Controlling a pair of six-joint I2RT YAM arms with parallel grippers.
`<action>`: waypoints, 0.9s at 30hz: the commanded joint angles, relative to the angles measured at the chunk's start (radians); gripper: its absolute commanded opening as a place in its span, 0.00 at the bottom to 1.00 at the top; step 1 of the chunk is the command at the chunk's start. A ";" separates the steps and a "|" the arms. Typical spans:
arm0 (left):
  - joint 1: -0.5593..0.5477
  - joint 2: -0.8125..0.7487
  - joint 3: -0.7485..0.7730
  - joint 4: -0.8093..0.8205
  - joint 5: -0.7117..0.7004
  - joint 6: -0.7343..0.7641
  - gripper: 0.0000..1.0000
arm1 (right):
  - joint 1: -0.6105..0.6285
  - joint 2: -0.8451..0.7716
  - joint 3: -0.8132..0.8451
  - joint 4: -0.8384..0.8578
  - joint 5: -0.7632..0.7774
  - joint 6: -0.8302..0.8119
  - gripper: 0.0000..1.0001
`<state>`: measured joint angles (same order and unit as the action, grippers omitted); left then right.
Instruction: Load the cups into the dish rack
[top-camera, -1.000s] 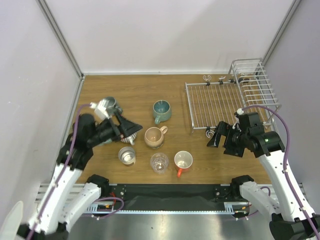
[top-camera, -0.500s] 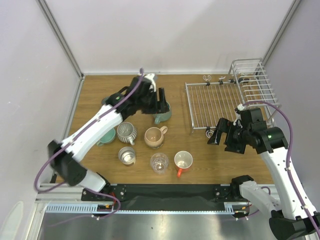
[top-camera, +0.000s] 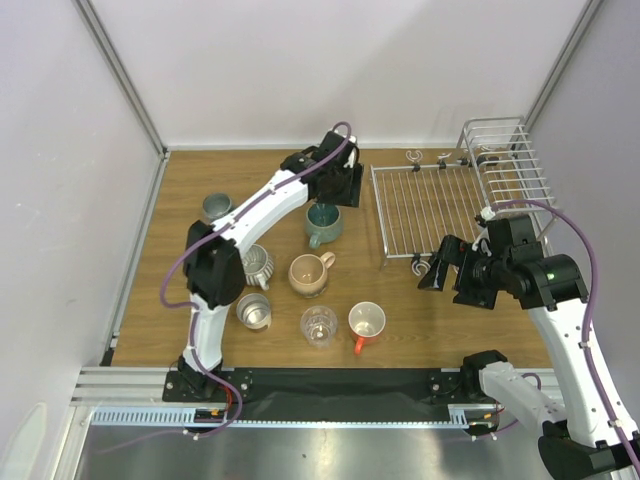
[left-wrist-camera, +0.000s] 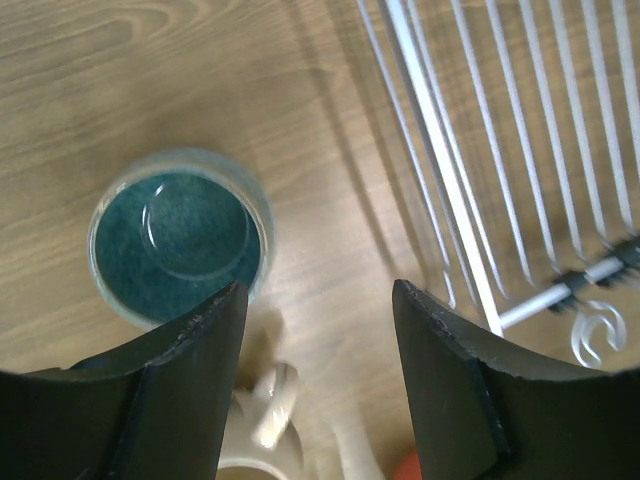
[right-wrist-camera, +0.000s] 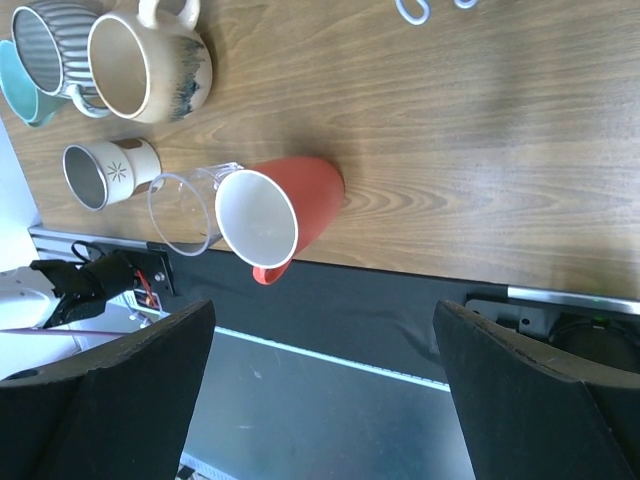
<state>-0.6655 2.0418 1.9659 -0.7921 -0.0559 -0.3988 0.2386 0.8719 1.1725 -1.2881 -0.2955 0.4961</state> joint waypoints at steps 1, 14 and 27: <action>-0.005 0.070 0.112 -0.090 -0.061 0.028 0.65 | -0.001 -0.008 0.050 -0.048 0.024 -0.004 1.00; 0.000 0.204 0.143 -0.113 -0.084 0.026 0.58 | -0.001 -0.008 0.056 -0.066 0.044 0.006 1.00; 0.069 0.255 0.151 -0.070 0.034 0.029 0.35 | -0.001 -0.013 0.044 -0.056 0.055 0.039 1.00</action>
<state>-0.6147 2.2902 2.0617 -0.8909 -0.0628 -0.3912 0.2386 0.8608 1.1919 -1.3354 -0.2508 0.5175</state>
